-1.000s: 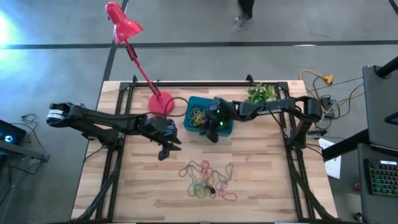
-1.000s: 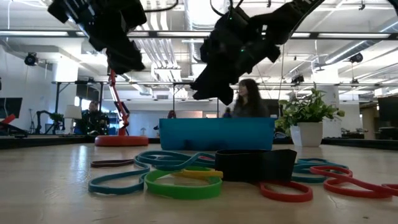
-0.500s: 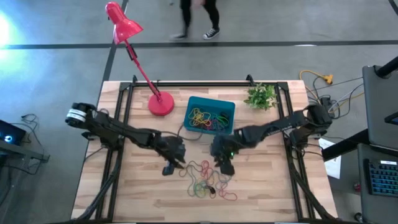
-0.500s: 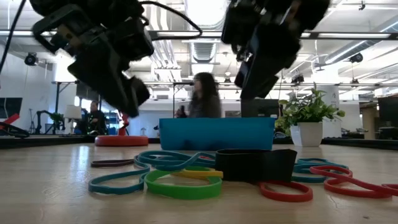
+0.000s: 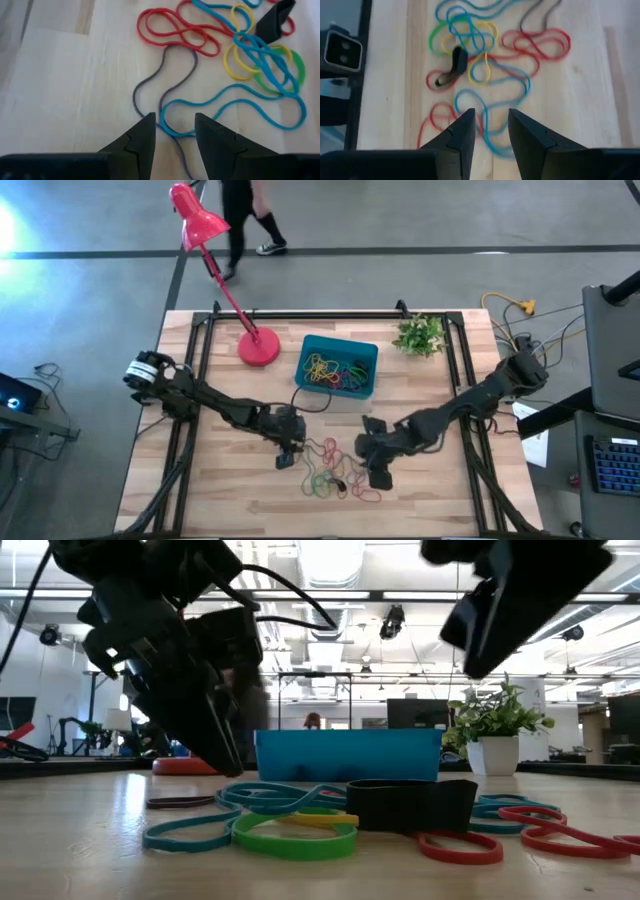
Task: Pick and place rubber bands into bin
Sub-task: Put the blue rubber band into the blue bin
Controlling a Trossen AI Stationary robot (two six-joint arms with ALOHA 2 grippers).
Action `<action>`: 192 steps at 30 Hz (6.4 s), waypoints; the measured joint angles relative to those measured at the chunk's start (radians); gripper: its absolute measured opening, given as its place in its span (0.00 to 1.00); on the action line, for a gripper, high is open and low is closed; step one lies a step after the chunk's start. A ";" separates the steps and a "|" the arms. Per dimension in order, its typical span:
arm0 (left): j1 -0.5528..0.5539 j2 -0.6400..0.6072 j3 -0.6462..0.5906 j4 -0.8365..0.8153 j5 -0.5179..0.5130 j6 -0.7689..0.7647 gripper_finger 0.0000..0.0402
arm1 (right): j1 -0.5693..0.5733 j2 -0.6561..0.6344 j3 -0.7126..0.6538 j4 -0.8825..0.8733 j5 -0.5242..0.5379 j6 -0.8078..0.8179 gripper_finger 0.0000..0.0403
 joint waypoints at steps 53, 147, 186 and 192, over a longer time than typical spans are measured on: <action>-0.012 -0.140 0.040 -0.104 -0.081 0.008 0.00 | 0.106 -0.050 -0.070 0.001 0.230 0.101 0.25; -0.010 -0.072 0.018 -0.203 -0.117 0.070 0.00 | 0.082 -0.050 -0.081 0.009 0.340 0.092 0.25; -0.010 -0.005 0.023 -0.189 -0.127 0.079 0.19 | 0.080 -0.050 -0.087 0.033 0.344 0.097 0.25; 0.001 -0.012 0.023 -0.198 -0.124 0.079 0.19 | 0.080 -0.050 -0.088 0.034 0.344 0.097 0.25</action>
